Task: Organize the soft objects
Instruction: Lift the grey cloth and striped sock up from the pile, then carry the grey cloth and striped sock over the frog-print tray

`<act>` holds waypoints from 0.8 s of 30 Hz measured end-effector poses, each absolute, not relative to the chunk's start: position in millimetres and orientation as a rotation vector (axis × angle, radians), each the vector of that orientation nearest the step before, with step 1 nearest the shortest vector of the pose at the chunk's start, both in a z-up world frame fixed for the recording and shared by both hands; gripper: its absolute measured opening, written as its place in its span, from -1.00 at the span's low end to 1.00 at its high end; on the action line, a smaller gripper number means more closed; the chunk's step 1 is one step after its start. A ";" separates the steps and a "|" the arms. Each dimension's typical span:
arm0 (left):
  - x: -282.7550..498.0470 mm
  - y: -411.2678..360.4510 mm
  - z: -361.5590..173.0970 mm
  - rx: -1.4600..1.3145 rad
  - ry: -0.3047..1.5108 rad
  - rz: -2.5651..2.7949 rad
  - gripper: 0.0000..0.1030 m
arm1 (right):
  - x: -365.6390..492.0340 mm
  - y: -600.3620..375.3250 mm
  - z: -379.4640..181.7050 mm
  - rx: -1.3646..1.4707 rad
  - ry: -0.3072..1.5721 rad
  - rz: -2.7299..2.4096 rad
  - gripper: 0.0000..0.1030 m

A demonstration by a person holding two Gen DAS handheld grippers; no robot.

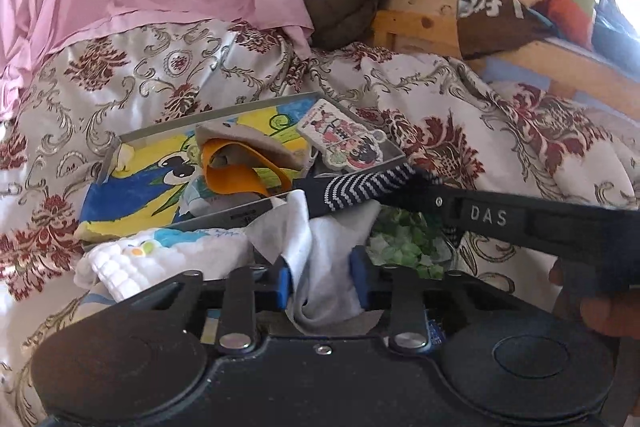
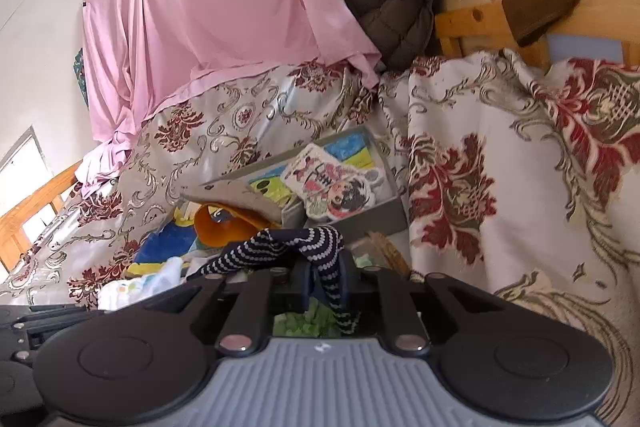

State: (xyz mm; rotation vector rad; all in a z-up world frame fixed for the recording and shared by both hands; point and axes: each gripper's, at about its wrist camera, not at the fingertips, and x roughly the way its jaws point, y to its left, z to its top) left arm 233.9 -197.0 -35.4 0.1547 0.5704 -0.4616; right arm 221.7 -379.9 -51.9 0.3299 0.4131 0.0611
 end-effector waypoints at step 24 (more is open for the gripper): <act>277.2 -145.3 8.4 0.010 0.459 -0.280 -0.79 | 244.7 -392.0 -18.5 0.311 0.288 0.047 -0.77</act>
